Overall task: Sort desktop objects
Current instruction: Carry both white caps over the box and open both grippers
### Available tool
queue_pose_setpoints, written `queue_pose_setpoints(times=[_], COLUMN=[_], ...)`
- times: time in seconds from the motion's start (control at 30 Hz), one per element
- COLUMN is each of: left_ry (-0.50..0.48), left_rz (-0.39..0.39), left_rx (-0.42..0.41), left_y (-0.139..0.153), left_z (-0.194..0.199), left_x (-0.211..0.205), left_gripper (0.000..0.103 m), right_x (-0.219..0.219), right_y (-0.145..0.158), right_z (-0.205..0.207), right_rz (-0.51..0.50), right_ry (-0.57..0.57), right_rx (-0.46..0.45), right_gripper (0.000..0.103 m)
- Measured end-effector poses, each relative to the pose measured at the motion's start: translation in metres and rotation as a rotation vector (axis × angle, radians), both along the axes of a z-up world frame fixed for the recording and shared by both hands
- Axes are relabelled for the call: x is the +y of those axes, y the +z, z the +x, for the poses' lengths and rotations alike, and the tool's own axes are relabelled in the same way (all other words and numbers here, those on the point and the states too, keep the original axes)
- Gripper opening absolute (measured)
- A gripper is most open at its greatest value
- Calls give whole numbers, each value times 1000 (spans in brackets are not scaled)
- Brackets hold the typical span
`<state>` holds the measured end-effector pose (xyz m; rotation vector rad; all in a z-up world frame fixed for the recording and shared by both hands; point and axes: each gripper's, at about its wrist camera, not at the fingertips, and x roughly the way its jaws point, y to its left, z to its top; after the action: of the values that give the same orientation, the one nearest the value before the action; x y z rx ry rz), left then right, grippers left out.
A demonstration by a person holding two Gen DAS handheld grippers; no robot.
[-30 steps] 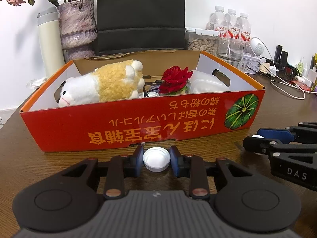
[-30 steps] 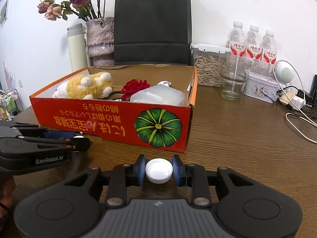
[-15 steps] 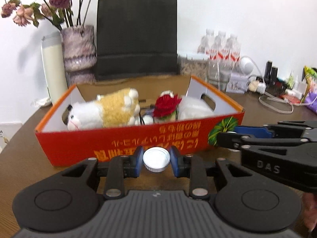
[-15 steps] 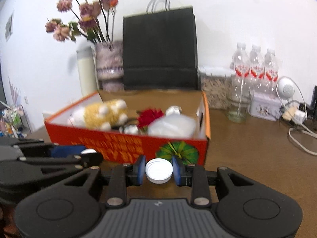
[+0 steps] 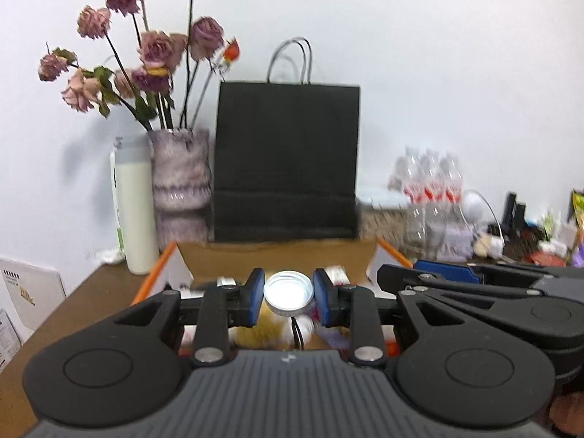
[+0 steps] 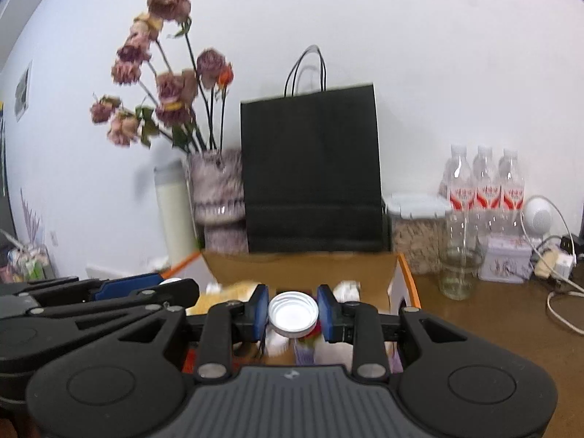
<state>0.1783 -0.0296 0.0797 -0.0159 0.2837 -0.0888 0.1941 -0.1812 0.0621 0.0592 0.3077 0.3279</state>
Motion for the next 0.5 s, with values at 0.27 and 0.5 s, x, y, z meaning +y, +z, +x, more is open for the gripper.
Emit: queue_pose_setpoints(times=[0.27,0.5], left_ry=[37,95], left_rz=[-4,20], left_rx=[1,12], left_y=[-5,-20], left_z=[43,79], left_x=[10,24], left_gripper=[29,29], right_x=[8,8], right_y=[-6,-28], right_z=[43,77], right_rz=[9,-40], right_ry=[-22,-35], right_rx=[6,47], right_gripper=[28,27])
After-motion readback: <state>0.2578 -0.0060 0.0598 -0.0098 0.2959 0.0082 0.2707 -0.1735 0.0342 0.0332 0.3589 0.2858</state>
